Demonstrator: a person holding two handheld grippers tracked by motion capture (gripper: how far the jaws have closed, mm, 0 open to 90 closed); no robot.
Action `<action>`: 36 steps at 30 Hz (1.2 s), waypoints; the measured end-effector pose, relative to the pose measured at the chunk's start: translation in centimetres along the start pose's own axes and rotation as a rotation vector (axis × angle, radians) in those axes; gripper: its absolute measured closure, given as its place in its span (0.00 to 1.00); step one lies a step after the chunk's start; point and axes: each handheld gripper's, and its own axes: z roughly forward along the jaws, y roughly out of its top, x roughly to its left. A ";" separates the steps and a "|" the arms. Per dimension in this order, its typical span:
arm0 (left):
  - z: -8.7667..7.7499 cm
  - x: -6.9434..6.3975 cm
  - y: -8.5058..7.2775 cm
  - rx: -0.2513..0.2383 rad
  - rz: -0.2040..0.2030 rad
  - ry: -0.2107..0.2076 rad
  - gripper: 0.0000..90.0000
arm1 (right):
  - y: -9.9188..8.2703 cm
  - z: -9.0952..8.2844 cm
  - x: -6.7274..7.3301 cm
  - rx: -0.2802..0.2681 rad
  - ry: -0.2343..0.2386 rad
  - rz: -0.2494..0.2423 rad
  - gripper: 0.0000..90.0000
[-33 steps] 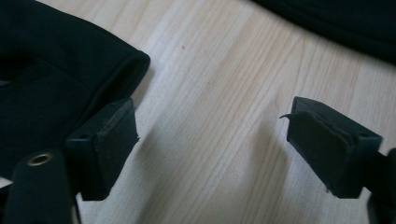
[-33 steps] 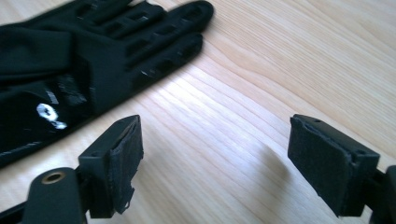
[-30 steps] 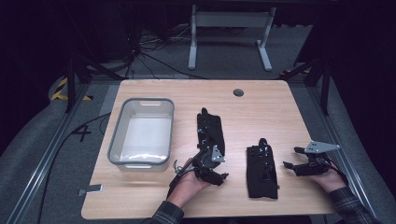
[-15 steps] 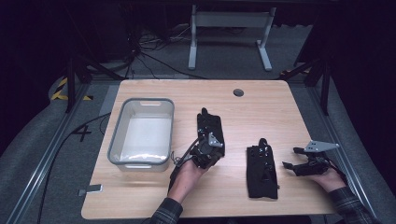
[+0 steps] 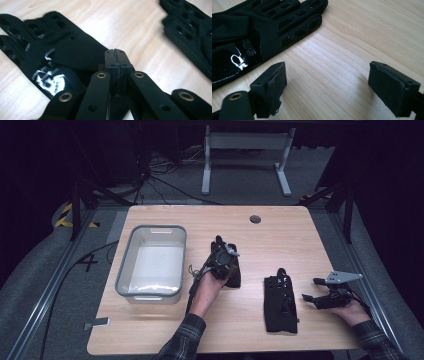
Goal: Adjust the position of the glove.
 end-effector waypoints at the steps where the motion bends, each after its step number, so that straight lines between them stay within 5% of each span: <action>1: 0.0 0.0 0.0 0.000 0.000 0.000 1.00 | 0.0 0.0 0.0 0.000 0.000 0.000 0.17; 8: 1.6 1.9 0.8 0.029 0.000 0.074 1.00 | 0.0 0.0 0.0 0.001 0.002 -0.003 0.17; 12: 2.8 2.4 0.4 0.068 -0.008 0.082 1.00 | 0.0 0.0 0.0 0.001 0.004 -0.005 0.17; 23: 3.1 1.7 -0.3 0.098 0.009 0.037 1.00 | 0.0 0.1 0.0 0.000 0.007 -0.008 0.17; 36: 1.7 -1.3 -2.4 0.111 -0.021 -0.072 1.00 | 0.0 0.1 0.0 0.000 0.007 -0.008 0.17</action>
